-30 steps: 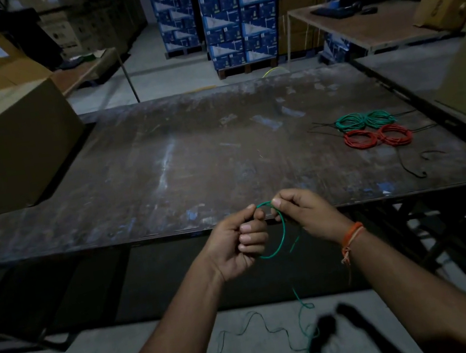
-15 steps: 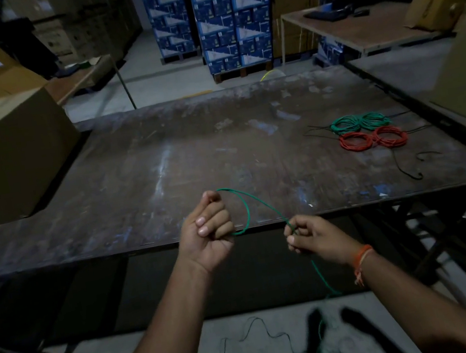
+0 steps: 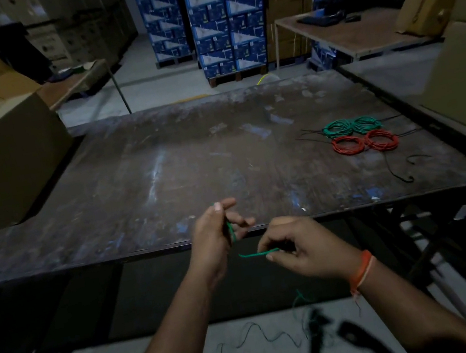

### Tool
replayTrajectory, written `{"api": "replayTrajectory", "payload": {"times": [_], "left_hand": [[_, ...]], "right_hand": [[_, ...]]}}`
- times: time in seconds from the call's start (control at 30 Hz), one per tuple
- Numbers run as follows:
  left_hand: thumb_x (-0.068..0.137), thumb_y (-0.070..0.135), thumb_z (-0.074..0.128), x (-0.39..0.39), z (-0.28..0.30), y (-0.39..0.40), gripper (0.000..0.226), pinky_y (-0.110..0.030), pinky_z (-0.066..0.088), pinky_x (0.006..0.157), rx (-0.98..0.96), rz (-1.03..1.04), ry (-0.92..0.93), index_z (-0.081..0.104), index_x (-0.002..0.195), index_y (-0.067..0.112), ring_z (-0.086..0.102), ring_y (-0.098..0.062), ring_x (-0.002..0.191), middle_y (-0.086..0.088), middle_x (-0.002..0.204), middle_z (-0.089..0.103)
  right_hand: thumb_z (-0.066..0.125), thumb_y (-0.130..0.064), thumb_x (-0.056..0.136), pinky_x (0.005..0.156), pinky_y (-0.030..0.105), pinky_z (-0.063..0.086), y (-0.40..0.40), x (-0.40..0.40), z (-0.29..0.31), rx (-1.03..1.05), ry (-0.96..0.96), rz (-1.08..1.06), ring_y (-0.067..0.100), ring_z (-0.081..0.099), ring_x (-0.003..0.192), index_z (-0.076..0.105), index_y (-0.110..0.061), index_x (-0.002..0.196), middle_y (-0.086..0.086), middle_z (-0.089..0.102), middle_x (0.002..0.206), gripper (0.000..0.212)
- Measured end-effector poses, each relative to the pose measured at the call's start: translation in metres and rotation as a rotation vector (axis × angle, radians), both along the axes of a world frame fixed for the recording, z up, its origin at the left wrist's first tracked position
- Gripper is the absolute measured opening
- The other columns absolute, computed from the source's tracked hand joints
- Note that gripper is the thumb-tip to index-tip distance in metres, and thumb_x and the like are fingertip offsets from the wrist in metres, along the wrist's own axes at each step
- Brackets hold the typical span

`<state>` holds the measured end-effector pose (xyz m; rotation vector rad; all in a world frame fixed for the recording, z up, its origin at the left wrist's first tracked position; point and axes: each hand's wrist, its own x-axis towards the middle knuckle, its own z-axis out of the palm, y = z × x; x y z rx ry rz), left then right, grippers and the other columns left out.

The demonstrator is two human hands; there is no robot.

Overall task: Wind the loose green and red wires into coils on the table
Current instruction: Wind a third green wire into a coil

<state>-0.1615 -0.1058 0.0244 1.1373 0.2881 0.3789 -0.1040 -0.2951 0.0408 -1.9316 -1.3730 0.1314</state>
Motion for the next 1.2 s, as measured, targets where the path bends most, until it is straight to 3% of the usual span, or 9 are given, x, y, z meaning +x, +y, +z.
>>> {"api": "replayTrajectory", "payload": {"times": [0.1,0.17,0.23,0.4,0.57,0.63,0.77,1.0,1.2], "left_hand": [[0.107,0.023,0.037,-0.003,-0.003,-0.007,0.035,-0.027,0.05,0.057,0.244,-0.143,0.081,0.059,0.113,-0.003,0.063,-0.018,0.061,-0.011,0.071,0.066],[0.106,0.023,0.04,-0.007,-0.002,-0.01,0.034,-0.025,0.047,0.049,0.27,-0.234,0.081,0.06,0.1,-0.004,0.058,-0.019,0.054,-0.014,0.069,0.062],[0.104,0.024,0.043,-0.011,0.0,-0.013,0.031,-0.02,0.032,0.04,0.25,-0.286,0.066,0.055,0.088,0.0,0.04,-0.014,0.041,-0.009,0.056,0.048],[0.099,0.024,0.043,-0.021,0.006,-0.01,0.028,-0.018,0.01,0.041,-0.133,-0.433,0.077,0.059,0.084,0.007,0.013,-0.004,0.041,0.006,0.051,0.024],[0.097,0.028,0.053,-0.03,0.005,-0.002,0.02,-0.02,0.011,0.042,-0.42,-0.643,0.009,0.058,0.086,0.012,0.018,-0.003,0.041,0.011,0.049,0.031],[0.099,0.027,0.054,-0.032,0.005,-0.001,0.019,-0.019,0.013,0.043,-0.515,-0.691,-0.053,0.054,0.087,0.013,0.021,-0.003,0.042,0.011,0.052,0.029],[0.103,0.025,0.043,-0.035,0.004,-0.002,0.024,-0.019,0.025,0.042,-0.613,-0.7,-0.07,0.053,0.086,0.011,0.027,-0.005,0.044,0.007,0.054,0.035],[0.108,0.03,0.019,-0.039,0.005,0.018,0.037,-0.02,0.015,0.044,-0.803,-0.634,-0.241,0.047,0.089,0.015,0.028,-0.003,0.043,0.011,0.054,0.032],[0.104,0.019,0.03,-0.041,-0.006,0.056,0.028,-0.022,0.017,0.045,-0.974,-0.504,-0.372,0.054,0.094,0.011,0.031,-0.003,0.046,0.01,0.058,0.037]], "right_hand": [[0.075,-0.011,0.085,0.073,0.013,0.042,0.005,-0.002,0.022,0.137,-0.044,-0.011,0.007,0.061,0.078,0.076,-0.016,0.094,-0.002,0.063,0.084,0.011],[0.077,-0.009,0.085,0.072,0.016,0.046,0.007,0.002,0.032,0.174,-0.039,-0.019,0.008,0.063,0.08,0.076,-0.014,0.095,-0.002,0.064,0.084,0.012],[0.079,-0.009,0.084,0.069,0.017,0.046,0.008,0.01,0.037,0.166,-0.043,-0.034,0.007,0.063,0.08,0.076,-0.017,0.096,-0.006,0.065,0.085,0.014],[0.079,-0.01,0.084,0.077,0.018,0.05,0.015,0.028,0.027,0.197,0.092,-0.123,0.004,0.066,0.087,0.076,-0.017,0.097,-0.01,0.069,0.089,0.015],[0.067,-0.022,0.096,0.086,0.026,0.054,0.024,0.033,0.001,0.119,0.436,-0.03,0.012,0.07,0.095,0.077,-0.014,0.104,-0.003,0.074,0.096,0.015],[0.056,-0.022,0.102,0.079,0.022,0.049,0.029,0.026,-0.007,0.11,0.518,0.029,0.004,0.064,0.083,0.073,-0.005,0.097,-0.01,0.07,0.084,0.025],[0.047,-0.036,0.102,0.065,0.031,0.036,0.036,0.018,-0.015,0.131,0.429,-0.052,0.007,0.043,0.068,0.059,-0.019,0.077,-0.006,0.048,0.07,0.032],[0.059,-0.014,0.101,0.062,0.021,0.047,0.03,0.018,-0.036,0.042,0.68,0.011,0.009,0.054,0.065,0.062,-0.015,0.091,-0.005,0.059,0.07,0.011],[0.068,-0.007,0.093,0.062,0.028,0.046,0.001,0.028,-0.068,-0.032,0.627,-0.174,0.007,0.053,0.06,0.066,-0.012,0.088,-0.001,0.058,0.067,0.007]]}}
